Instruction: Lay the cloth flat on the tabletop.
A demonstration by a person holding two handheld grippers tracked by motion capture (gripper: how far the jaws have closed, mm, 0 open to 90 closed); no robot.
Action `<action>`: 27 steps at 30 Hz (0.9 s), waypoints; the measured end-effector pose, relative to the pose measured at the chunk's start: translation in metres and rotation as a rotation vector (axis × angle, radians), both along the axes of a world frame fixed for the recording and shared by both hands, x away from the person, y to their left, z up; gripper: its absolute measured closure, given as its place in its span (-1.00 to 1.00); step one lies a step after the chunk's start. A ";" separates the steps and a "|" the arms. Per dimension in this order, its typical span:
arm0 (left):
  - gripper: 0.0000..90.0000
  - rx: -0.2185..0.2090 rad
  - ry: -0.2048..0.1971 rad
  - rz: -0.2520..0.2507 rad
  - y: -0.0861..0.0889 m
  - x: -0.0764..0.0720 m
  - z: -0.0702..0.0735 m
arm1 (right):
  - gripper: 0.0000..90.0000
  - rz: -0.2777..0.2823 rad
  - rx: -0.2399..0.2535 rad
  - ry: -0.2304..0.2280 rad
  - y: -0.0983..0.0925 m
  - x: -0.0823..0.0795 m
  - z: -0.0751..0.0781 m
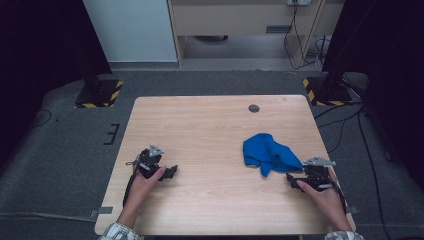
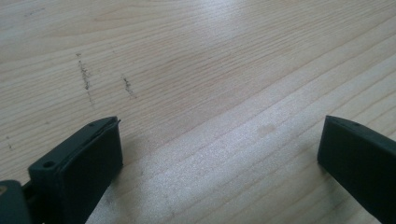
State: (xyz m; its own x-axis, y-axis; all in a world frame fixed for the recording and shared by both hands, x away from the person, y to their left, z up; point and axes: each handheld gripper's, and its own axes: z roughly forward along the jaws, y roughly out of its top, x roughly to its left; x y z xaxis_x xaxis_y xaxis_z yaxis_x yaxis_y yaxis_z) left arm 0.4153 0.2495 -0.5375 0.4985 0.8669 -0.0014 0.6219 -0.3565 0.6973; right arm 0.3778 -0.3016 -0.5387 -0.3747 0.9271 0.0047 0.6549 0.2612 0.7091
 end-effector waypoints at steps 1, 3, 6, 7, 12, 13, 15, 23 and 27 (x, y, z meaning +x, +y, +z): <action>-1.00 0.000 0.000 0.000 0.000 0.000 0.000 | -0.92 0.000 0.000 0.000 0.000 0.000 0.000; -1.00 0.000 0.000 0.000 0.000 0.000 0.000 | -0.92 0.000 0.000 0.000 0.000 0.000 0.000; -1.00 0.000 0.000 0.000 0.000 0.000 0.000 | -0.92 -0.001 0.000 0.000 0.000 0.000 0.000; -1.00 0.000 0.000 0.000 0.000 0.000 0.000 | -0.92 -0.001 0.000 0.000 0.000 0.000 0.000; -1.00 0.000 0.000 0.000 0.000 0.000 0.000 | -0.87 0.010 0.002 0.004 -0.001 0.000 0.001; -1.00 0.000 0.000 0.000 0.000 0.000 0.000 | -0.86 0.012 0.010 0.016 -0.002 -0.001 0.003; -1.00 0.000 0.000 0.000 0.000 0.000 0.000 | -0.86 0.029 0.024 -0.001 -0.002 -0.003 0.007; -1.00 0.000 0.000 0.001 0.000 0.000 0.000 | -0.75 0.065 0.077 -0.137 0.011 -0.009 0.038; -1.00 0.000 0.000 0.007 -0.001 0.000 0.000 | -0.71 0.079 0.149 -0.194 0.031 0.008 0.053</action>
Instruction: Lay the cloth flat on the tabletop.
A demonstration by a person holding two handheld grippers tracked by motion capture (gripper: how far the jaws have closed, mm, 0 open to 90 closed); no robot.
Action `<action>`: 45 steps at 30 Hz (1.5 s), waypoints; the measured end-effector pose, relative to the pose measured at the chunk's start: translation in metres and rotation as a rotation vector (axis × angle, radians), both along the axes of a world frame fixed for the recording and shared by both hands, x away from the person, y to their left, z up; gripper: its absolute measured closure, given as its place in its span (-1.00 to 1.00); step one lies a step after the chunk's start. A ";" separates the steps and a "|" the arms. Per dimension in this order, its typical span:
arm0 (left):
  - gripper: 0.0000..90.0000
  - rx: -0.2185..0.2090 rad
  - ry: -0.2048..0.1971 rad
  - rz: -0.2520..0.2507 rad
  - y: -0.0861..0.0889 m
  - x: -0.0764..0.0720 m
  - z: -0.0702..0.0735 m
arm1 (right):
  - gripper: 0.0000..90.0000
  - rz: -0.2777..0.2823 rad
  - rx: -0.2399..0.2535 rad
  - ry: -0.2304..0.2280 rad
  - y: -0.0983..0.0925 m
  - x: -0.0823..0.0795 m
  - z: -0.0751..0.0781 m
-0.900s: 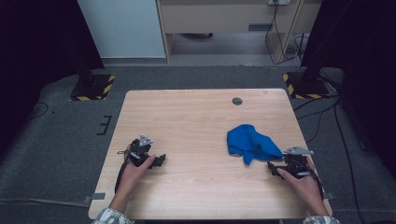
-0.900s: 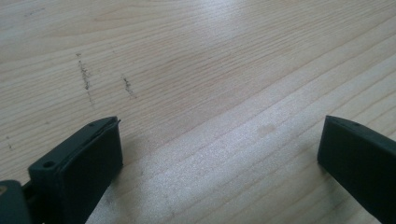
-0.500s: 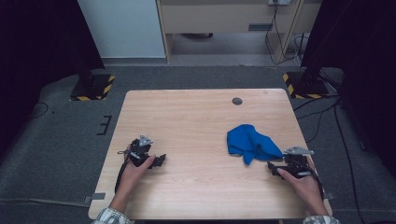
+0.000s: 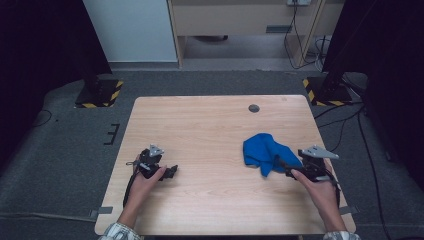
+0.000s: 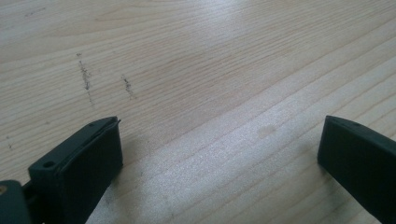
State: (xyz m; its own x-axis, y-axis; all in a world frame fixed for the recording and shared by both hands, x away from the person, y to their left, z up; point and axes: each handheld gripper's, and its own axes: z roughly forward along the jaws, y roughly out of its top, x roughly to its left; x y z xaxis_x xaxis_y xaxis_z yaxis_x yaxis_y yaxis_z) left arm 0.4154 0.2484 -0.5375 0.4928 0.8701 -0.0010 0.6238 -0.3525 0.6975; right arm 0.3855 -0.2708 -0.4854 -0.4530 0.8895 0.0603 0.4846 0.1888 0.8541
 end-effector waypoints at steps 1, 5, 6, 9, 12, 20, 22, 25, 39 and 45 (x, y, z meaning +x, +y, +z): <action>-1.00 0.000 0.000 0.000 0.000 0.000 0.000 | -0.71 0.011 -0.002 -0.003 0.006 0.006 0.001; -1.00 0.001 0.000 -0.001 -0.001 0.000 0.000 | -0.70 0.023 -0.020 0.010 0.022 0.027 -0.003; -1.00 0.001 0.000 -0.001 -0.001 0.000 0.000 | -0.70 0.026 -0.022 0.017 0.025 0.031 -0.005; -1.00 0.001 0.000 -0.002 -0.002 -0.001 0.000 | -0.70 0.039 -0.038 0.066 0.031 0.044 -0.016; -1.00 -0.001 0.000 -0.004 -0.003 -0.001 0.000 | -0.62 0.051 -0.056 0.119 0.035 0.048 -0.028; -1.00 0.002 -0.003 -0.019 -0.009 -0.004 0.000 | 0.29 0.096 -0.137 0.148 0.039 0.047 -0.042; -1.00 0.000 -0.005 -0.029 -0.013 -0.006 0.000 | 0.57 0.123 -0.110 0.153 0.038 0.046 -0.039; -0.94 -0.009 -0.008 -0.042 -0.017 -0.008 0.001 | 0.63 0.143 -0.047 0.158 0.042 0.043 -0.036; -0.83 -0.053 -0.044 -0.102 -0.031 -0.023 0.015 | 0.63 0.320 0.140 0.211 0.147 0.014 -0.016; -0.81 -0.060 -0.072 -0.100 -0.032 -0.025 0.018 | 0.53 0.347 0.053 0.229 0.191 0.013 -0.034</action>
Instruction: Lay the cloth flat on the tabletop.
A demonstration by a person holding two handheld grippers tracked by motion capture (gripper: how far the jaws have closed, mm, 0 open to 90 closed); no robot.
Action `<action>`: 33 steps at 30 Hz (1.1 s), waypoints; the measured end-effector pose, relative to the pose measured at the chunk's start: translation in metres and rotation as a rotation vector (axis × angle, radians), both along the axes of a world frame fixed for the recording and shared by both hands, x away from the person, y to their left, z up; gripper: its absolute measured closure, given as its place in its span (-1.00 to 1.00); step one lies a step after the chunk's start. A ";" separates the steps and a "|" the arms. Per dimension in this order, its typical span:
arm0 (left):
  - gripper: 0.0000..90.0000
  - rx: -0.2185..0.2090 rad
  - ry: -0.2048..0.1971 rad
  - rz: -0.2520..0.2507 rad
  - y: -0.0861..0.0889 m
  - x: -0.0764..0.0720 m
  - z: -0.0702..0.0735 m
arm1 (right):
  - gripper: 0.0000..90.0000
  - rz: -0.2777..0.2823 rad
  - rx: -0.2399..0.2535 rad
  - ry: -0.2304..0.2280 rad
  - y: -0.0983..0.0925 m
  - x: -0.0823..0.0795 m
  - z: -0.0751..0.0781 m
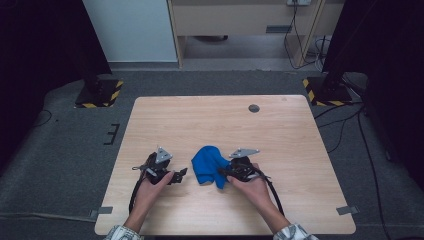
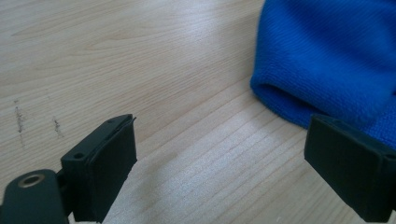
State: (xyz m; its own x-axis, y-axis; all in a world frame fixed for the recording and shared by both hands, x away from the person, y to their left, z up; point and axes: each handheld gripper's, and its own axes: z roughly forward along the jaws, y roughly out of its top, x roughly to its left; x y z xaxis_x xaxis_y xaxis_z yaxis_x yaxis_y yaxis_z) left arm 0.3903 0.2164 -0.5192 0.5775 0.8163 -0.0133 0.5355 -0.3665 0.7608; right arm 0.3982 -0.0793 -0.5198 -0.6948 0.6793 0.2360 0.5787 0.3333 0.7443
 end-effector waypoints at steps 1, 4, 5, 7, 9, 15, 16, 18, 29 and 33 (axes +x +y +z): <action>-0.81 0.000 0.000 -0.001 0.000 0.000 0.000 | 0.46 0.002 -0.026 -0.009 0.003 0.002 -0.005; -0.81 -0.001 0.002 -0.008 -0.002 0.000 -0.001 | 0.03 0.011 -0.045 -0.030 0.005 0.003 -0.009; -0.81 -0.003 -0.002 -0.008 -0.003 0.000 -0.001 | -0.17 0.006 -0.060 -0.030 0.005 0.002 -0.006; -0.81 -0.004 -0.006 -0.008 -0.003 -0.001 0.000 | -0.31 0.006 -0.084 -0.045 0.003 0.000 -0.002; -0.81 -0.003 -0.016 0.000 -0.003 -0.001 0.001 | -0.57 0.023 -0.108 -0.096 -0.006 -0.009 0.011; -0.81 -0.019 -0.023 0.022 0.000 -0.001 0.003 | -0.67 0.005 -0.109 -0.209 -0.030 -0.028 0.038; -0.81 -0.020 -0.023 0.024 0.000 -0.001 0.004 | -0.63 0.000 -0.110 -0.229 -0.032 -0.030 0.041; -0.81 -0.023 -0.024 0.024 0.001 -0.001 0.004 | -0.52 0.001 -0.121 -0.258 -0.033 -0.033 0.049; -0.80 -0.019 -0.017 -0.004 -0.009 -0.005 0.006 | 0.32 0.154 -0.147 -0.322 0.014 -0.049 0.056; -0.79 -0.020 -0.018 -0.021 -0.014 -0.006 0.006 | 0.26 0.152 -0.210 -0.294 0.022 -0.041 0.036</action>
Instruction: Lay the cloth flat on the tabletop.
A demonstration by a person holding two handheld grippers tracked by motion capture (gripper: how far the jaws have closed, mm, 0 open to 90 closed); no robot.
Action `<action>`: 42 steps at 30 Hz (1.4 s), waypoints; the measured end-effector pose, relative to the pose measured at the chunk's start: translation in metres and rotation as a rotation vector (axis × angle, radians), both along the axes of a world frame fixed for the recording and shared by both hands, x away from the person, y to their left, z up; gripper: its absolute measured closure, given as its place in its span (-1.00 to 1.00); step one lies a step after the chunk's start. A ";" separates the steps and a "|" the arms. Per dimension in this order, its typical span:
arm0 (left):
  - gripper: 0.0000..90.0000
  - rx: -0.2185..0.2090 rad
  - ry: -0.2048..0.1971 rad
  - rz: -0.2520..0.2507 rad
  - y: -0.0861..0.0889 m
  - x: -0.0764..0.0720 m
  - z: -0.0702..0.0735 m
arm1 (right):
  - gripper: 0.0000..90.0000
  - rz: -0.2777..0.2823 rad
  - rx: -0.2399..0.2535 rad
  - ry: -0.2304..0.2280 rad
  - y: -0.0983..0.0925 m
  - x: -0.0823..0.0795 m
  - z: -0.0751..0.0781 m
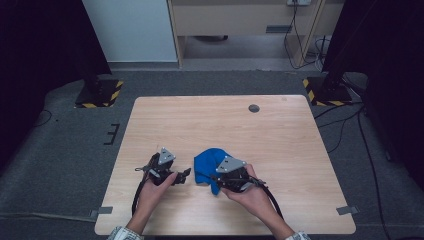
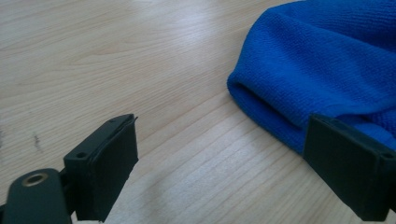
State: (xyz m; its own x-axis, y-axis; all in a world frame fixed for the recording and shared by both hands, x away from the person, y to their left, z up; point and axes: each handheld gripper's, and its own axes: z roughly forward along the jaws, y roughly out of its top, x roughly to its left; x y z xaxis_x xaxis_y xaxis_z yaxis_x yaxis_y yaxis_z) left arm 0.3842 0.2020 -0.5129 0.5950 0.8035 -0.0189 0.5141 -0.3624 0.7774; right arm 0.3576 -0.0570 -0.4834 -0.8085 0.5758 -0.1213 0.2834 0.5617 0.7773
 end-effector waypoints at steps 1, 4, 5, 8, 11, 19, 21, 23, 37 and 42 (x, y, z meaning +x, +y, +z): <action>-0.79 0.000 -0.001 -0.003 -0.001 0.000 0.000 | 0.26 -0.012 -0.009 0.012 -0.001 0.003 -0.005; -0.79 0.004 0.001 -0.018 -0.005 -0.001 0.000 | 0.14 -0.034 -0.030 0.046 -0.007 0.012 -0.018; -0.79 0.005 0.000 -0.021 -0.006 -0.001 -0.001 | 0.09 -0.047 -0.040 0.062 -0.011 0.014 -0.023; -0.79 0.007 0.000 -0.026 -0.007 -0.001 -0.001 | 0.01 -0.060 -0.037 0.075 -0.015 0.016 -0.031; -0.79 0.005 -0.002 -0.033 -0.009 -0.002 -0.001 | 0.29 -0.050 -0.036 0.073 -0.015 0.016 -0.032; -0.79 -0.001 -0.007 -0.051 -0.013 -0.003 -0.001 | 0.85 -0.071 0.093 0.065 -0.027 0.020 -0.014; -0.79 -0.002 -0.006 -0.060 -0.015 -0.003 -0.001 | 0.85 -0.085 0.135 0.073 -0.035 0.023 -0.006; -0.79 0.001 -0.004 -0.070 -0.016 -0.004 -0.001 | 0.86 -0.108 0.159 0.064 -0.044 0.026 0.002; -0.71 -0.008 -0.060 -0.126 -0.034 -0.012 0.007 | 0.87 -0.225 0.040 0.138 -0.083 0.053 -0.032; -0.54 -0.009 -0.065 -0.198 -0.042 -0.015 0.006 | 0.84 -0.222 0.036 0.134 -0.079 0.053 -0.039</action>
